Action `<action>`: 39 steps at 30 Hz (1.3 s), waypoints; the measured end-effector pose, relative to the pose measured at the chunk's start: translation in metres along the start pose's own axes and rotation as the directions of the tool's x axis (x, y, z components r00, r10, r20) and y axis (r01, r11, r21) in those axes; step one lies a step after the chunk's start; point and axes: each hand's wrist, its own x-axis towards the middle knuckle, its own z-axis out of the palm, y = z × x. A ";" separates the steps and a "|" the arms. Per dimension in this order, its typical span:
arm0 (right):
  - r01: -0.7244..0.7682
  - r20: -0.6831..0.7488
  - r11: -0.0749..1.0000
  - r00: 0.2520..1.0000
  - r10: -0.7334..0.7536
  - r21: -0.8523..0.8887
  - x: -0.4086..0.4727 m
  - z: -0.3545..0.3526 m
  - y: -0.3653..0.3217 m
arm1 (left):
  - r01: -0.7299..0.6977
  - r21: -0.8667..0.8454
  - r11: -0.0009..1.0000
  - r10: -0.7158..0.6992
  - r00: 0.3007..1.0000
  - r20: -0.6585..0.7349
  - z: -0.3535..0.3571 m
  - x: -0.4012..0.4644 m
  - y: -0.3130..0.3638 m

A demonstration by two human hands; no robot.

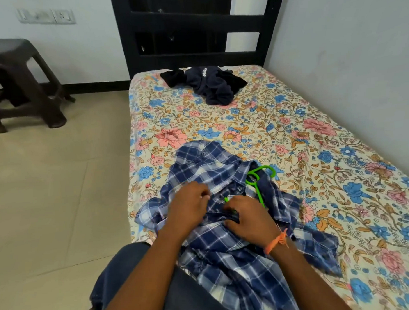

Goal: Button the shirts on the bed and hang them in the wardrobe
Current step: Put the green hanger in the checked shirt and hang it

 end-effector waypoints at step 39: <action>0.206 -0.318 0.971 0.919 -0.234 -0.120 0.011 0.011 0.026 | 0.203 -0.495 0.845 -0.023 0.938 0.346 0.035 0.019 0.010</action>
